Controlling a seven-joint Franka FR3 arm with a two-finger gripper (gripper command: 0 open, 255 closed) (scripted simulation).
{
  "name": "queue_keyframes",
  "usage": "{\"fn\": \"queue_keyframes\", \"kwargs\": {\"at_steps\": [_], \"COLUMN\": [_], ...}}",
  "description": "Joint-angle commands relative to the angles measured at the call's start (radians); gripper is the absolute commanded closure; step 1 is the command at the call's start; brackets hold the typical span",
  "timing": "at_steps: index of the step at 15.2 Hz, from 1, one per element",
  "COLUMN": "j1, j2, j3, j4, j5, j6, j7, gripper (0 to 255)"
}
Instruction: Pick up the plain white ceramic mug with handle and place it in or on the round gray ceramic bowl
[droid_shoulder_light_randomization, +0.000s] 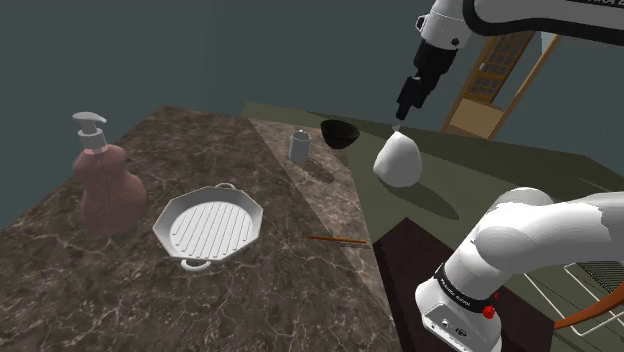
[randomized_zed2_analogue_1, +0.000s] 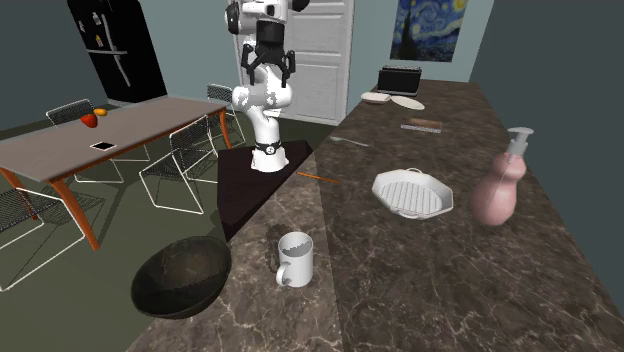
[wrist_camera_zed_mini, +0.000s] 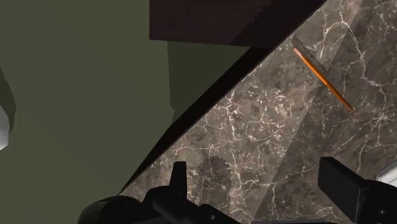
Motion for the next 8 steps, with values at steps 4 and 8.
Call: {"fn": "queue_keyframes", "kwargs": {"at_steps": [4,8], "j1": [-0.001,-0.002], "j2": [0.098,0.238], "j3": [-0.011,-0.024], "j4": [0.003,0.027], "j5": [0.001,0.004], "j6": [0.091,0.203], "j7": [-0.003,-0.008], "gripper": [0,0]}}
